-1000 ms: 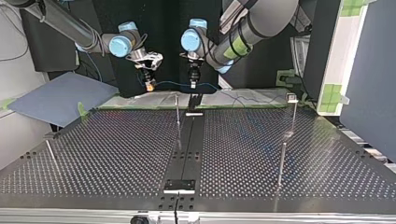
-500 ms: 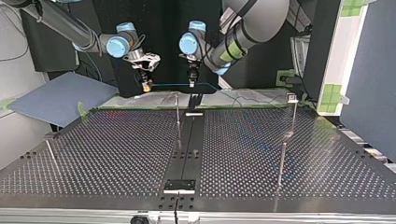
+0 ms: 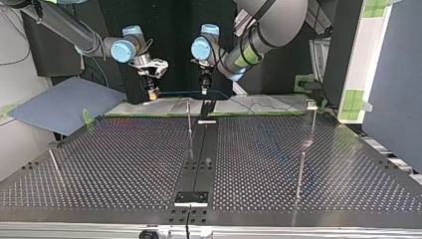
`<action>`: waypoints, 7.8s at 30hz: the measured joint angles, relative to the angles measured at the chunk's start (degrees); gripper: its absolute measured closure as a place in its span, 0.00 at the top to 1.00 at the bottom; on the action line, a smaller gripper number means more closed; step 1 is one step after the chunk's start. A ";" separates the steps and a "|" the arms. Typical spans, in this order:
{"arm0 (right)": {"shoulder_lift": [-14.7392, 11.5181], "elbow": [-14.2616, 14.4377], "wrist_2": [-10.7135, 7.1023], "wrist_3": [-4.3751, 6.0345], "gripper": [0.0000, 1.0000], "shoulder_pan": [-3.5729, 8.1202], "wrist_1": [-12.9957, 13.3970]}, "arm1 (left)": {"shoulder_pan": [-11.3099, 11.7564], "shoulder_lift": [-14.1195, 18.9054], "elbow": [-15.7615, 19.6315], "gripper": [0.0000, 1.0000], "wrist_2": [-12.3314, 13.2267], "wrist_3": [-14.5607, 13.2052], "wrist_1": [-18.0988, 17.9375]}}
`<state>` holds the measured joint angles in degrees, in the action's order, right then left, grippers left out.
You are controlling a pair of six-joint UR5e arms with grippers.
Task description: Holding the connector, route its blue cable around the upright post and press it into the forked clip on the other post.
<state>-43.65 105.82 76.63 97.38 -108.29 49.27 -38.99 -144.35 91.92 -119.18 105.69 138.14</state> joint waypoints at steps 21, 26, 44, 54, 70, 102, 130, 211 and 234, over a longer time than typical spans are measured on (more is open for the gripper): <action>0.00 -1.58 0.52 0.19 0.00 1.02 -1.01 | -0.01 0.01 -2.98 0.00 -0.09 -0.19 1.44; 0.00 -1.81 0.55 0.27 0.00 1.32 -1.07 | 0.02 0.00 -3.55 0.00 -0.05 -0.29 1.83; 0.00 -2.06 0.54 0.04 0.00 1.19 -1.26 | 0.56 -0.08 -3.84 0.00 2.52 0.08 2.03; 0.00 -2.11 0.54 -0.06 0.00 1.04 -1.11 | 1.24 -0.08 -4.29 0.00 3.89 0.94 2.06; 0.00 -2.30 0.67 -0.16 0.00 1.01 -0.84 | 2.26 -0.10 -6.06 0.00 5.71 1.19 3.49; 0.00 -3.02 2.10 -0.51 0.00 1.21 -1.15 | 3.86 -2.21 -9.39 0.00 7.67 2.24 5.90; 0.00 -4.25 2.21 -0.54 0.00 1.04 -2.36 | 4.69 -2.21 -10.82 1.00 9.90 1.18 10.24; 0.00 -4.25 1.95 -0.19 0.00 0.75 -2.74 | -1.18 3.05 -3.00 1.00 4.89 -4.25 11.36; 0.00 -4.25 1.60 -0.06 0.00 0.82 -2.64 | -2.81 4.35 -1.94 1.00 0.42 -5.78 10.85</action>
<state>-43.65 101.57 78.23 97.32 -107.47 46.64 -41.80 -140.00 89.98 -118.76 99.90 148.99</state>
